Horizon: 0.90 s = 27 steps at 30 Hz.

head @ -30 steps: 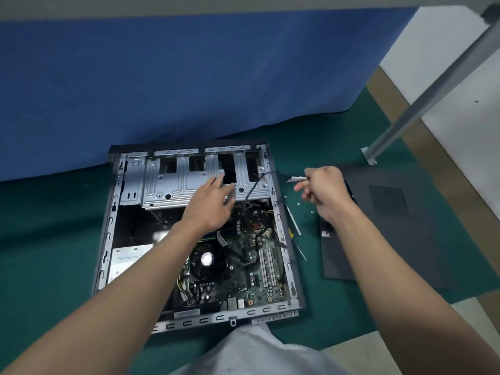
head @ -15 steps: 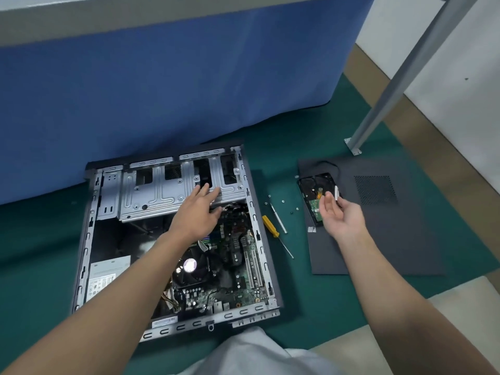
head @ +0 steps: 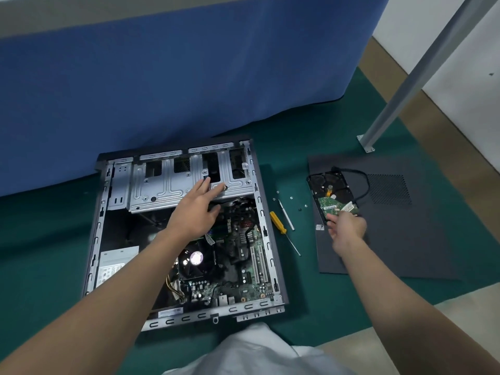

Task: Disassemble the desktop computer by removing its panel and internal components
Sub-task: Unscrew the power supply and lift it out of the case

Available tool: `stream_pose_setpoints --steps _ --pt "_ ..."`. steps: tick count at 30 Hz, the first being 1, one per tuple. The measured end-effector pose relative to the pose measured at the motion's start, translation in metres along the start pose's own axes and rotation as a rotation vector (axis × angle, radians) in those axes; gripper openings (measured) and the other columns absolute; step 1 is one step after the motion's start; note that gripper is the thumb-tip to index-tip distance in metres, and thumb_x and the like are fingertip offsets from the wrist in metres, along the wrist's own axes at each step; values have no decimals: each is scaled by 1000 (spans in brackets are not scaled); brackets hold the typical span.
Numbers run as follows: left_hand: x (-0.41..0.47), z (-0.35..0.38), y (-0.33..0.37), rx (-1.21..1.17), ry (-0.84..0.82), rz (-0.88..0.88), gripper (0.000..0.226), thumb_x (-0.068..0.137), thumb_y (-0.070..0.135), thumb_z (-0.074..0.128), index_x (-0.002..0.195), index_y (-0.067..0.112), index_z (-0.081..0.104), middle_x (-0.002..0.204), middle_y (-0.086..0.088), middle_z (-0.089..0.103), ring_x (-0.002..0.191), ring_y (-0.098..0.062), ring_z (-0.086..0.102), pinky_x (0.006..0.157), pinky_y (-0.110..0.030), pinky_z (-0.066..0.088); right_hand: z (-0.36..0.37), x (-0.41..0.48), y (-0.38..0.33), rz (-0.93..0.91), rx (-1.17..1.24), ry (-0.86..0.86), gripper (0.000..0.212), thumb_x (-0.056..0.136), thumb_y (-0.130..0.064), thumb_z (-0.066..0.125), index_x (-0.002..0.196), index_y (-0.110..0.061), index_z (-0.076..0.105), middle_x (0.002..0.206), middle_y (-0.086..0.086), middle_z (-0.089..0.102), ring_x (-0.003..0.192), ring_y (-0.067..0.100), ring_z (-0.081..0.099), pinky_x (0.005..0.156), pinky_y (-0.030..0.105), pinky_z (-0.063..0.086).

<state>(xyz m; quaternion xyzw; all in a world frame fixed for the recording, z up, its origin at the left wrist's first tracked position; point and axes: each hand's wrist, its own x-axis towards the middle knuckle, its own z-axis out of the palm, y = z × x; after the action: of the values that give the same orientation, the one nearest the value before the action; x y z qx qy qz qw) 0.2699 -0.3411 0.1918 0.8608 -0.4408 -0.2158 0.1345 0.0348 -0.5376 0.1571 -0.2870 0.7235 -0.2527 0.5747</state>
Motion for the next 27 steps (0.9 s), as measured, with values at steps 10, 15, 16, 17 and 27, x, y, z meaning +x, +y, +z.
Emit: stream_pose_setpoints --steps 10,15,16,17,27 --pt "-12 -9 -41 103 30 57 68 95 22 57 153 30 21 162 -4 7 149 -19 2 120 -35 10 75 -143 57 -1420 -1262 -841 25 96 -27 48 111 -10 56 97 8 64 91 25 60 71 35 51" --pt "-17 -17 -56 92 16 77 67 96 21 55 151 38 20 161 2 7 149 -16 3 119 -37 9 100 -146 90 -1030 -1449 -848 51 93 -38 56 131 -8 43 123 13 53 112 31 53 91 43 48" --pt "-17 -18 -59 86 12 80 66 97 22 54 151 38 20 161 3 8 149 -15 3 120 -36 9 104 -143 91 -1013 -1438 -832 48 92 -35 59 130 -9 44 123 12 54 111 31 54 92 45 48" --pt "-18 -19 -62 78 7 83 65 97 22 54 151 38 20 161 3 8 149 -14 3 120 -36 9 108 -140 91 -990 -1434 -827 45 92 -30 61 129 -9 47 119 12 56 106 30 57 91 45 49" --pt "-14 -29 -88 -20 43 76 60 97 19 55 149 35 30 160 5 16 148 -11 6 120 -36 11 133 -116 67 -611 -835 -512 18 96 -8 46 110 -11 57 106 12 60 101 29 58 84 42 51"
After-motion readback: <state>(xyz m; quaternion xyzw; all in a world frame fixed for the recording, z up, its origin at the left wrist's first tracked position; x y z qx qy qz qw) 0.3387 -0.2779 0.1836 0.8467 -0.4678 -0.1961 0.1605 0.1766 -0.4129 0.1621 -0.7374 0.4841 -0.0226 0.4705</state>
